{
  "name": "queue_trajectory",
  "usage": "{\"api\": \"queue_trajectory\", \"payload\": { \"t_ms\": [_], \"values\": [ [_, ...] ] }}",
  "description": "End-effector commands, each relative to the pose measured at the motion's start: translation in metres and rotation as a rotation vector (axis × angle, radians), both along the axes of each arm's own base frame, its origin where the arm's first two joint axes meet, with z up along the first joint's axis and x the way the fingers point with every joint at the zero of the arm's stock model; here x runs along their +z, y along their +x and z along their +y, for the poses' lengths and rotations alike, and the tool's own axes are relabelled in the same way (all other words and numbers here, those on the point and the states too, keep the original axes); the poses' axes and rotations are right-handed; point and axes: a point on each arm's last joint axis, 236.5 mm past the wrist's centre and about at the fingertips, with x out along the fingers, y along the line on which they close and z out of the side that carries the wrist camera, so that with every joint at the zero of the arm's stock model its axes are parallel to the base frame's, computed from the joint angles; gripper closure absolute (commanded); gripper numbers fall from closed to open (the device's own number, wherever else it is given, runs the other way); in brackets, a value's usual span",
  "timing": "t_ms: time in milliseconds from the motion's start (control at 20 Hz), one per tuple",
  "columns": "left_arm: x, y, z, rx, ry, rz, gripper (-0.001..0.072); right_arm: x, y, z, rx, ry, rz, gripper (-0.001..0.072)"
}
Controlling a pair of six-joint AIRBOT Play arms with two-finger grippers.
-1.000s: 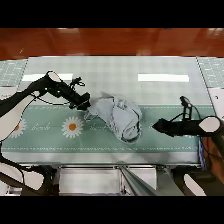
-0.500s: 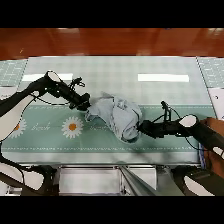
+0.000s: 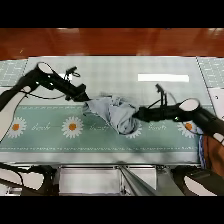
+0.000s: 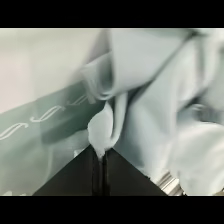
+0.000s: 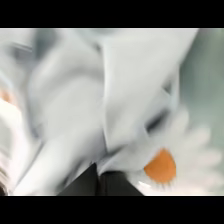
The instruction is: Fold the shirts.
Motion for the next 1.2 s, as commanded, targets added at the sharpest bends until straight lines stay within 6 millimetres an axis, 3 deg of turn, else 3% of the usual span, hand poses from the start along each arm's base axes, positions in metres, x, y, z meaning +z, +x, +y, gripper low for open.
{"api": "queue_trajectory", "payload": {
  "t_ms": [0, 100, 250, 350, 500, 650, 800, 1000, 1150],
  "values": [
    [0.100, 0.050, 0.024, 0.071, -0.020, -0.285, 0.0687, 0.096, 0.053, -0.051, -0.055, -0.160, -0.243, 0.0690],
    [0.189, 0.074, 0.039, 0.142, -0.061, -0.490, 0.0687, 0.185, 0.084, -0.081, -0.128, -0.214, -0.430, 0.0690],
    [0.323, 0.071, 0.053, 0.171, -0.095, -0.814, 0.0687, 0.314, 0.083, -0.087, -0.125, -0.228, -0.692, 0.0690],
    [0.394, 0.048, 0.061, 0.179, -0.087, -0.997, 0.0687, 0.378, 0.060, -0.086, -0.102, -0.238, -0.823, 0.0690],
    [0.481, 0.000, 0.081, 0.248, -0.059, -1.240, 0.0687, 0.435, 0.022, -0.102, -0.127, -0.323, -0.943, 0.0690],
    [0.526, -0.049, 0.104, 0.325, 0.023, -1.391, 0.0687, 0.451, -0.016, -0.122, -0.169, -0.409, -0.979, 0.0690],
    [0.541, -0.082, 0.118, 0.363, 0.134, -1.463, 0.0687, 0.440, -0.051, -0.133, -0.165, -0.463, -0.926, 0.0690],
    [0.544, -0.112, 0.110, 0.342, 0.159, -1.488, 0.0687, 0.417, -0.080, -0.133, -0.099, -0.493, -0.832, 0.0690],
    [0.514, -0.125, 0.102, 0.296, 0.167, -1.400, 0.0687, 0.397, -0.098, -0.126, -0.019, -0.491, -0.745, 0.0690]
  ]
}}
